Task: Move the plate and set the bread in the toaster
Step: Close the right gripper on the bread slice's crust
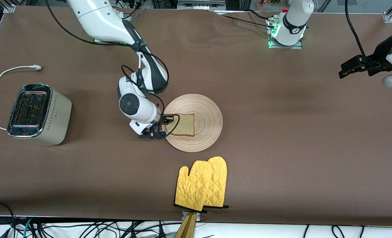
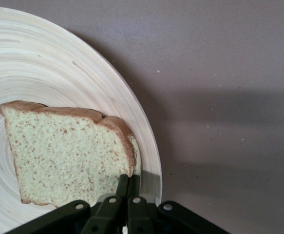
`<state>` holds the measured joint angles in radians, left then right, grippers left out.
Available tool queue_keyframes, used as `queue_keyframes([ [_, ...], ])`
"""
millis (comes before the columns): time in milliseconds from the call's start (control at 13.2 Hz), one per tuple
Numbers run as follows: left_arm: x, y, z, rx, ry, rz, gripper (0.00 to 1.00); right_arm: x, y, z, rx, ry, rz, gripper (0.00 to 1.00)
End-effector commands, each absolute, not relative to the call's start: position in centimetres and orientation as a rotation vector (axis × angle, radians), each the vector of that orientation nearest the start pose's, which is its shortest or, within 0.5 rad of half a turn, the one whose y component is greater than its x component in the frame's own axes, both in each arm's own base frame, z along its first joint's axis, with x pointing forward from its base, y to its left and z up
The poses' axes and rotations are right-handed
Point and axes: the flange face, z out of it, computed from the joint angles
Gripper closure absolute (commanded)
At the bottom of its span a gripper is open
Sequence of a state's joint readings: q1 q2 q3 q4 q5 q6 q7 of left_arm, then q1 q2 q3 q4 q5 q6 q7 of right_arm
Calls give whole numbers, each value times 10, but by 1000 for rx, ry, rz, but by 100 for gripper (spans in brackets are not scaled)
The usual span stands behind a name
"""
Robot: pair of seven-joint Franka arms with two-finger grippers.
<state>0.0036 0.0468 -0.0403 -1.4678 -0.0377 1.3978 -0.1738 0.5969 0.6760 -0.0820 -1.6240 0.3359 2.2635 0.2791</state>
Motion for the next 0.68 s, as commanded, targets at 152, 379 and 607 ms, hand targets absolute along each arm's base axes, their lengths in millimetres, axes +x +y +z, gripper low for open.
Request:
queue_keyframes([
  [152,548,-25,636,-3135,-178,165,0,588,355,226,-2979,-45,139,100],
  [379,548,-25,635,-3136,-183,168,0,592,351,241,-2974,-50,119,100],
  [607,548,-25,636,-3136,-183,166,0,604,332,286,-3016,-75,112,100],
])
